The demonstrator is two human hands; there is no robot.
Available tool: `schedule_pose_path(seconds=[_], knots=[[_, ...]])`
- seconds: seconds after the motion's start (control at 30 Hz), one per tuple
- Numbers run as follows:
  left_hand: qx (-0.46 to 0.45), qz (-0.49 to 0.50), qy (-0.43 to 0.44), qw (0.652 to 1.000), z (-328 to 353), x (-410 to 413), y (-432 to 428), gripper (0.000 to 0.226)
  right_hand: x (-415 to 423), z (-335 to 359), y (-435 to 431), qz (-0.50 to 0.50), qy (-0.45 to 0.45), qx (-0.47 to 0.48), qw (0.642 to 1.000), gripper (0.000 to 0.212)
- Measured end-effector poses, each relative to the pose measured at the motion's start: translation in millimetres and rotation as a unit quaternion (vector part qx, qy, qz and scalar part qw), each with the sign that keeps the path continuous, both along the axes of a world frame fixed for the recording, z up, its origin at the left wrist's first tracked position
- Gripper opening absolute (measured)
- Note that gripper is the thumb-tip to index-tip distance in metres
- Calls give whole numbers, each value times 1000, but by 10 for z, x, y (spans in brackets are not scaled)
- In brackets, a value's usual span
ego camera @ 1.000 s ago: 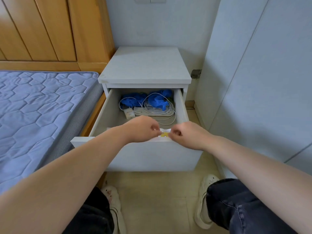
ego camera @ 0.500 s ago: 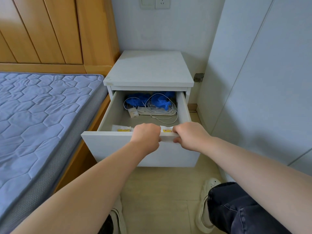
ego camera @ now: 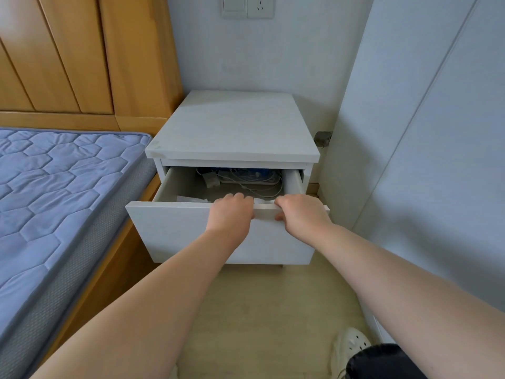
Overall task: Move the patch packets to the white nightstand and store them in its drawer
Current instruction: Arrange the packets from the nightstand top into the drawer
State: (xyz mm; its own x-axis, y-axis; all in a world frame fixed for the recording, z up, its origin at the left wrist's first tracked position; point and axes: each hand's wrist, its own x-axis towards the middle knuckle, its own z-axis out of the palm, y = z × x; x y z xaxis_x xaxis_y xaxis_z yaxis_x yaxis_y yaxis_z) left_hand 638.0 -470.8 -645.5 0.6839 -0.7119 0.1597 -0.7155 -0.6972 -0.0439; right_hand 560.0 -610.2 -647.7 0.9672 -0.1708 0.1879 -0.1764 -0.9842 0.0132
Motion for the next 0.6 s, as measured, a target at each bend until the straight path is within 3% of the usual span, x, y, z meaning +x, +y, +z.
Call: schedule_pose_path(seconds=[0.1,0.17,0.23,0.37,0.47,0.6], knots=[[-8,-8,-13,1000,-36,217,-114,21,171,-71,-146,8,-29,34,999,9],[-24,-8,-48,999,-54,366,-153,35,247,-106,-230,8,-62,20,998,25],[-34,-2,-92,995,-47,501,-187,63,323,-79,-298,-3,-107,-20,994,49],[16,0,-126,992,34,761,-294,95,553,103,-473,-41,-42,-27,998,100],[38,-1,-132,990,82,943,-359,102,722,202,-601,-45,-6,-36,998,108],[32,-15,-126,991,65,1091,-438,97,857,189,-666,-34,9,-37,999,104]])
